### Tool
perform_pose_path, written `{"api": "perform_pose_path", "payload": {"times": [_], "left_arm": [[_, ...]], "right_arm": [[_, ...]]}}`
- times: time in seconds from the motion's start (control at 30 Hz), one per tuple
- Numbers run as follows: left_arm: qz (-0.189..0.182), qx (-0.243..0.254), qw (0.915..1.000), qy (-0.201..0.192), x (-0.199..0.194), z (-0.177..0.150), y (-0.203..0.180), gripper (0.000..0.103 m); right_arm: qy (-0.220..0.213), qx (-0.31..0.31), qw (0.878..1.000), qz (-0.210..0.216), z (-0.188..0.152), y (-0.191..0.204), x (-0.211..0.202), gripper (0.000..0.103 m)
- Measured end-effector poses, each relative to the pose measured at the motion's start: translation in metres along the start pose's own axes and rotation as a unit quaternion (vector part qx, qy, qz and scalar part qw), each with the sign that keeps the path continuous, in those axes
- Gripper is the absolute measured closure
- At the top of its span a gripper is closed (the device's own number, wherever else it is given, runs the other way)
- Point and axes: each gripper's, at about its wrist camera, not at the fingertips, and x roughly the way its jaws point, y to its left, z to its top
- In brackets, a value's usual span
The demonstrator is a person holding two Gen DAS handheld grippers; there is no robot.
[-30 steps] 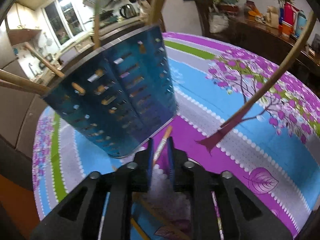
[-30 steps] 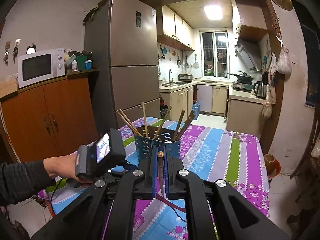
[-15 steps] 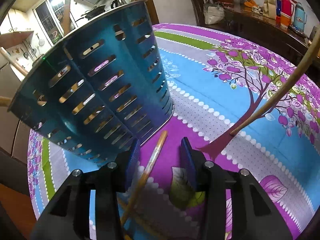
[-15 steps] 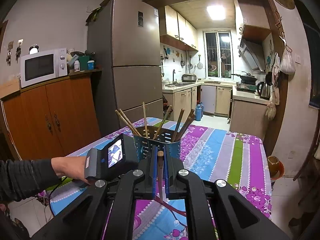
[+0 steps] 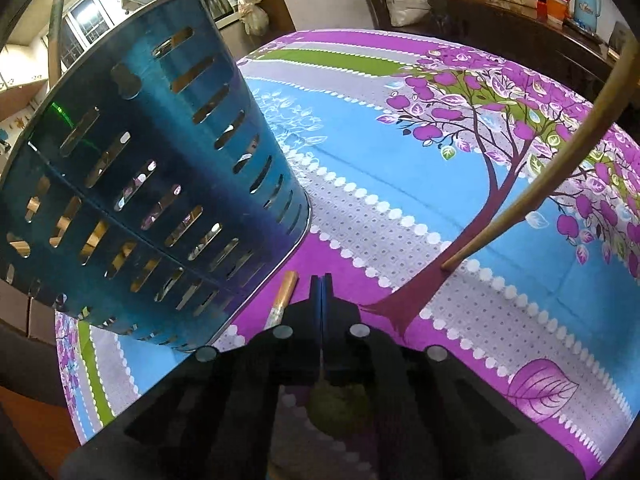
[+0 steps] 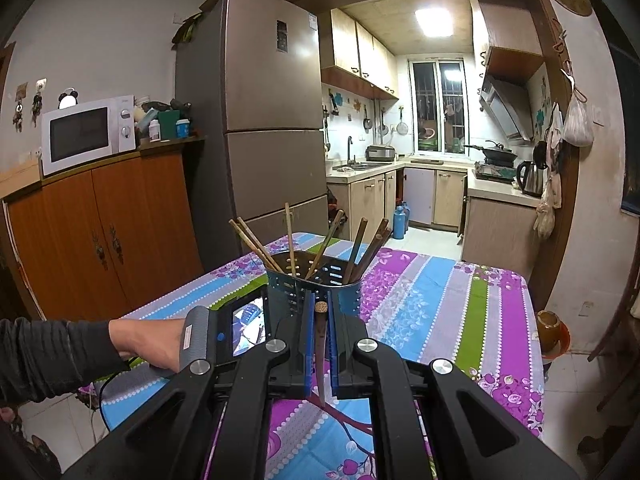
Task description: Organize utensils
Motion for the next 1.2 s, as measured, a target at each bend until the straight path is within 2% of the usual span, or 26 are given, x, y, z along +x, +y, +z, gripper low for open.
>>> {"api": "perform_pose_path", "payload": {"times": [0.07,0.2,0.4,0.53,0.63,0.7,0.8,0.97,1.13,1.2], "left_arm": [[0.008,0.002,1.0000,0.000,-0.003,0.001,-0.001,0.102],[0.005,-0.006,0.9994,-0.034,-0.030,-0.001,0.001,0.102],[0.039,0.000,0.9992,0.006,-0.013,-0.007,0.008,0.102],[0.037,-0.001,0.9991,0.018,-0.008,-0.010,0.015,0.102],[0.034,-0.002,0.9992,0.022,-0.002,-0.006,0.018,0.089],[0.033,0.000,0.9992,0.020,-0.005,-0.009,0.024,0.071],[0.017,0.006,0.9996,0.021,-0.004,-0.012,0.026,0.060],[0.010,0.010,0.9995,0.027,-0.003,-0.008,0.030,0.062],[-0.009,0.008,0.9995,0.030,0.001,0.001,0.025,0.078],[-0.014,0.014,0.9993,0.033,0.004,0.005,0.020,0.090]], "right_arm": [[0.000,-0.002,1.000,-0.001,0.001,0.002,0.000,0.096],[-0.001,-0.004,1.000,0.001,0.001,0.003,-0.002,0.096],[0.002,-0.010,1.000,0.007,0.001,0.005,-0.001,0.096],[0.004,-0.013,1.000,0.010,0.001,0.004,-0.002,0.096],[0.006,-0.014,1.000,0.011,0.002,0.002,-0.002,0.096],[0.007,-0.014,1.000,0.014,0.003,0.002,-0.002,0.096],[0.007,-0.014,1.000,0.015,0.003,0.001,-0.002,0.096],[0.006,-0.012,1.000,0.014,0.002,0.001,-0.002,0.096],[0.008,-0.015,1.000,0.013,0.002,0.001,-0.001,0.096],[0.009,-0.015,1.000,0.012,0.002,0.000,-0.001,0.096]]}}
